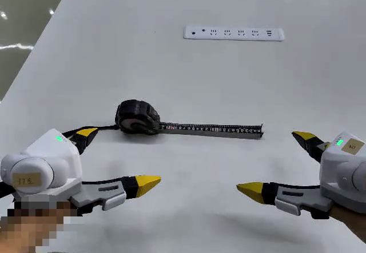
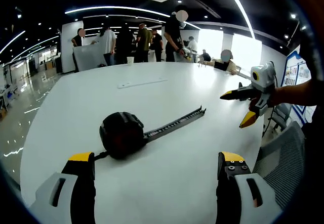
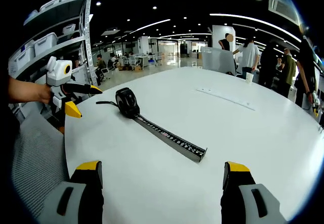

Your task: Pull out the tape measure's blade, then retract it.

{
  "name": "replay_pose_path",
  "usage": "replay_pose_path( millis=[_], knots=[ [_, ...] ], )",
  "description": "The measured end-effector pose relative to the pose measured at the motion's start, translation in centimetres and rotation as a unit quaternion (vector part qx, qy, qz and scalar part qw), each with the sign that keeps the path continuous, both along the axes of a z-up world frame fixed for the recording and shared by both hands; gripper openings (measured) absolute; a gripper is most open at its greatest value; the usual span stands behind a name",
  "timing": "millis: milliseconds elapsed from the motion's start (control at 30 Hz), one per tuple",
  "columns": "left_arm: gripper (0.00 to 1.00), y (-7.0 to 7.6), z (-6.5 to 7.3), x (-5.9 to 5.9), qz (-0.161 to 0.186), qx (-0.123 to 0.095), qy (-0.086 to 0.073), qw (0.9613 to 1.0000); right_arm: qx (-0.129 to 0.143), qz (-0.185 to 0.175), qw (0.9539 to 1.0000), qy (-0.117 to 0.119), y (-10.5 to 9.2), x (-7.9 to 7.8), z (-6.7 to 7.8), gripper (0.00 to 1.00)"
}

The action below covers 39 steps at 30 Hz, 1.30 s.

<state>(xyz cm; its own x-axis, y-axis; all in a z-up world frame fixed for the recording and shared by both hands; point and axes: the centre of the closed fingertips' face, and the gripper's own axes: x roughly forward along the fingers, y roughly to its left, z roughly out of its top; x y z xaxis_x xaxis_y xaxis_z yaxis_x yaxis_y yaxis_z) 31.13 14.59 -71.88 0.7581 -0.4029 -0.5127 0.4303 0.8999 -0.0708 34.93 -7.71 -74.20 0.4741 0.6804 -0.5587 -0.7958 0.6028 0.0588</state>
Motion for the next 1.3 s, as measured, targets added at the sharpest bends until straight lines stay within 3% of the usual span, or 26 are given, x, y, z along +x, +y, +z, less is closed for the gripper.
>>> replay_pose_path(
  millis=[300, 500, 1033, 1300],
  knots=[
    [0.99, -0.9, -0.2, 0.4, 0.025, 0.004, 0.002, 0.9997, 0.006, -0.020, 0.9998, 0.004, 0.4, -0.4, 0.2, 0.99],
    [0.99, 0.0, -0.3, 0.6, 0.063, 0.003, 0.007, 0.9980, 0.008, -0.031, 0.9995, 0.001, 0.5, -0.4, 0.8, 0.99],
    [0.99, 0.3, 0.1, 0.5, 0.087, 0.012, 0.009, 0.9961, 0.020, -0.033, 0.9993, -0.002, 1.5, -0.5, 1.8, 0.99],
    [0.98, 0.1, 0.0, 0.8, 0.093, 0.003, 0.009, 0.9956, 0.025, -0.028, 0.9993, 0.002, 1.6, -0.7, 1.8, 0.99]
  ],
)
